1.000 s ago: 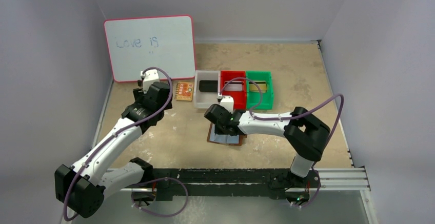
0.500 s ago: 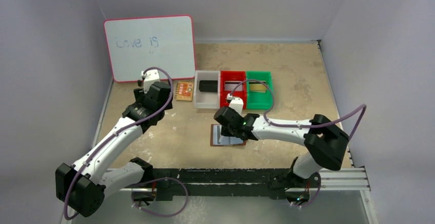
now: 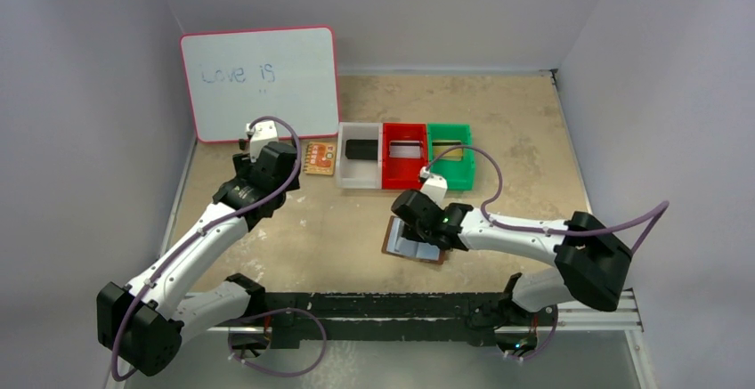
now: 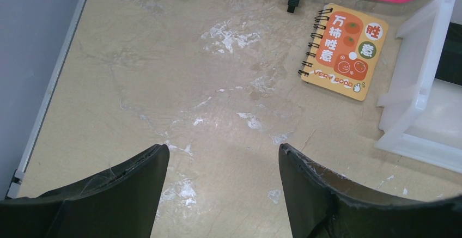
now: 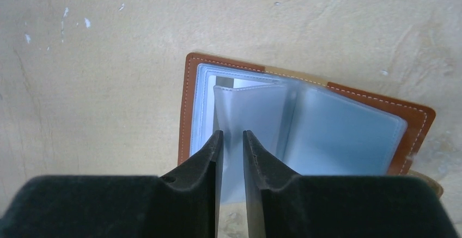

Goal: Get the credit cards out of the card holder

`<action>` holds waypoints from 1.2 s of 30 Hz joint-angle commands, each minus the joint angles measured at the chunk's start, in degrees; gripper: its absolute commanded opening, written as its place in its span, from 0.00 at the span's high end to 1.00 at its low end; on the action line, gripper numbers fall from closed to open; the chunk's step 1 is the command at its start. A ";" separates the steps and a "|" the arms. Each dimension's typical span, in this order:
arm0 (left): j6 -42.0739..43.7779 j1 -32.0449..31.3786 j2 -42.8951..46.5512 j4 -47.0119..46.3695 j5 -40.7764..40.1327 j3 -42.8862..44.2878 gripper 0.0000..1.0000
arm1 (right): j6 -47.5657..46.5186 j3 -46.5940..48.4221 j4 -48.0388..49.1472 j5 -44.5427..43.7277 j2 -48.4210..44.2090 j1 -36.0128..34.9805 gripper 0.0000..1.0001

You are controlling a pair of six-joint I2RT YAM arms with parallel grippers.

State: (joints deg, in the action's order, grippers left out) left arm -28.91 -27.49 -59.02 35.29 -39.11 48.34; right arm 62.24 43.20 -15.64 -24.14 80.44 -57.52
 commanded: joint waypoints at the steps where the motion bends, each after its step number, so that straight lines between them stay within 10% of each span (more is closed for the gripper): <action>1: -0.53 0.17 0.18 -1.16 0.18 1.86 0.27 | 3.19 -1.27 -3.10 -3.66 -3.18 0.89 0.77; 10: -0.23 0.11 0.27 -1.66 3.17 1.88 0.27 | 7.36 -2.75 -8.93 -5.13 -7.03 1.35 0.78; 18: -9.51 -1.91 -0.86 -18.28 34.37 0.37 0.32 | 10.86 -10.20 -7.21 -2.02 -16.37 1.35 0.76; 26: -13.97 -18.64 -10.74 -23.26 31.30 0.18 0.34 | 10.18 -13.14 -4.54 -0.46 -23.61 2.15 0.51; 36: -18.37 -20.32 -6.32 -23.69 26.58 -5.20 0.36 | 1.99 -15.21 7.59 11.19 -17.54 9.93 0.48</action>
State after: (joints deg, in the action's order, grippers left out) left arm -44.71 -47.66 -69.32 13.98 -9.78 44.51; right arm 67.85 27.83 -13.63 -17.06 60.47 -47.77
